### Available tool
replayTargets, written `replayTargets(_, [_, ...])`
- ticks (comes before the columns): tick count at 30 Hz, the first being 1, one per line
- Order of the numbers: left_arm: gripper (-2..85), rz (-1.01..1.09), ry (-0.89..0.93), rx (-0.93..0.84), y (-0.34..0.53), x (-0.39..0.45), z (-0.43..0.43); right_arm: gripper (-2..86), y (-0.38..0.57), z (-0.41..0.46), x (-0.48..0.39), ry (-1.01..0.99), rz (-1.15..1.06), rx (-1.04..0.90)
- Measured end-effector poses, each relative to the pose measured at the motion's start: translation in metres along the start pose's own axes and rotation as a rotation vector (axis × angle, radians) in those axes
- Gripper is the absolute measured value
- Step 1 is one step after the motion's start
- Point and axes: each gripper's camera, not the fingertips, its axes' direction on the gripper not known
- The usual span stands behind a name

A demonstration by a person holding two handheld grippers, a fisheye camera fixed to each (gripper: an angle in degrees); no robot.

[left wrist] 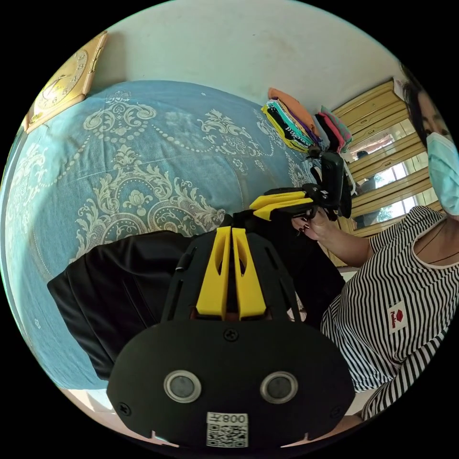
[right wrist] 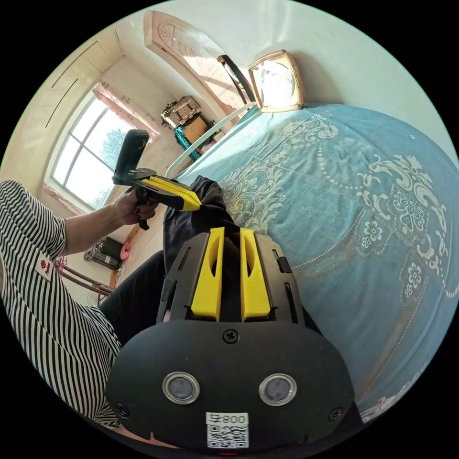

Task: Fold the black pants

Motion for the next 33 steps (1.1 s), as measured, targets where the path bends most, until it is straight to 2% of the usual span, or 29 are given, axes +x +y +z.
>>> replayTargets(7, [0.1,0.013,-0.008,0.051,0.014,-0.008,-0.018,7.6,-0.035,0.027,-0.017,-0.012,-0.217,-0.092])
replayTargets(14, [0.3,-0.024,-0.023,0.092,0.027,-0.024,-0.028,2.6,-0.046,0.027,-0.011,-0.012,-0.196,-0.091])
replayTargets(16, [0.4,-0.098,-0.085,0.148,0.038,-0.037,-0.037,1.8,-0.046,0.025,-0.007,0.054,-0.158,-0.087])
replayTargets(24, [3.8,-0.466,-0.351,0.279,0.096,-0.099,-0.075,0.9,-0.049,0.006,0.011,0.069,-0.029,-0.006])
replayTargets(26, [5.9,-0.508,-0.360,0.316,0.109,-0.109,-0.084,0.8,-0.049,0.007,0.015,0.059,-0.008,-0.009])
replayTargets(30, [8.8,-0.626,-0.439,0.265,0.127,-0.133,-0.087,0.8,-0.051,0.005,0.019,0.055,0.007,-0.011])
replayTargets(33, [7.3,-0.673,-0.335,0.231,0.132,-0.151,-0.080,0.8,-0.053,0.003,0.023,0.047,0.023,-0.013])
